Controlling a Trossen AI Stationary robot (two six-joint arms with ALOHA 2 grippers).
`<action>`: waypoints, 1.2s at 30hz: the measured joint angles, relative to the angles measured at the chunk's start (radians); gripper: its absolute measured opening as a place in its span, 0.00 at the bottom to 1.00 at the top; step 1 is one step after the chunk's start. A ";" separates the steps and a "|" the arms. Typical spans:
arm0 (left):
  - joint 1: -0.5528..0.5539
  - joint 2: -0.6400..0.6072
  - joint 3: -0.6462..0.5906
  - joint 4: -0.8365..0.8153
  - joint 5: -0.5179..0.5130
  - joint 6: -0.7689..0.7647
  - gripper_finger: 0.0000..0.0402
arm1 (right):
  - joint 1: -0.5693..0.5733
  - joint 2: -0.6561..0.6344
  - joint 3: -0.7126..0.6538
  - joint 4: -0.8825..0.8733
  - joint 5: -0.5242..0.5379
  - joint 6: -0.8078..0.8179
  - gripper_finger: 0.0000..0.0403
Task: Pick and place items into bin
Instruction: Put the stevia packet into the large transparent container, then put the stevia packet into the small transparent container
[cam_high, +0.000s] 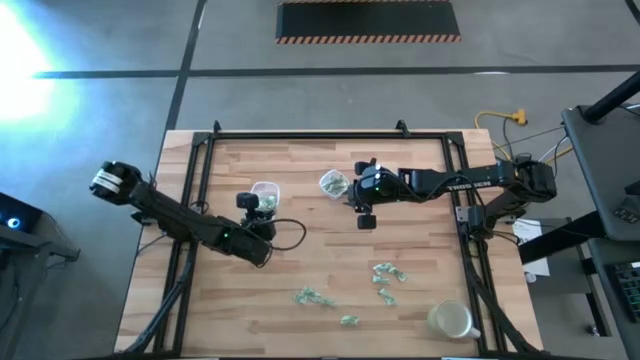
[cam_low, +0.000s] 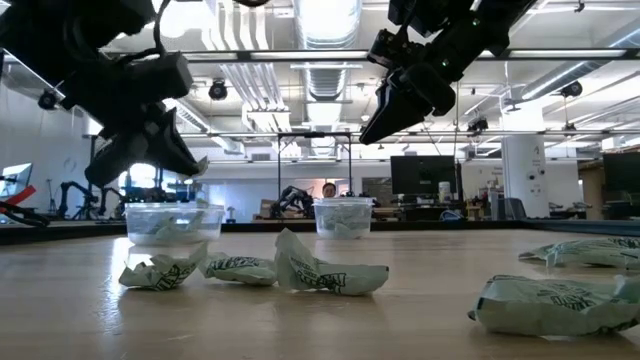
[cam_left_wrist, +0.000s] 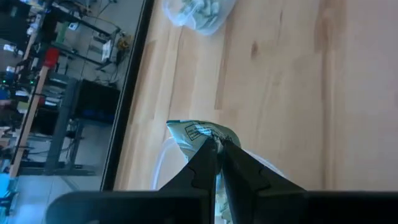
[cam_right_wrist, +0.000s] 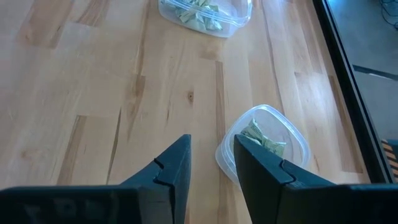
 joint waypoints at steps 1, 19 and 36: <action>0.004 0.004 0.000 -0.004 0.000 -0.003 0.01 | 0.000 0.000 0.000 0.000 0.000 0.000 0.27; 0.064 0.028 -0.005 -0.230 0.001 -0.255 0.03 | 0.000 0.000 0.000 -0.002 0.000 0.000 0.26; 0.064 0.027 -0.014 -0.221 0.032 -0.256 0.34 | 0.006 0.000 0.000 -0.033 -0.101 0.032 0.25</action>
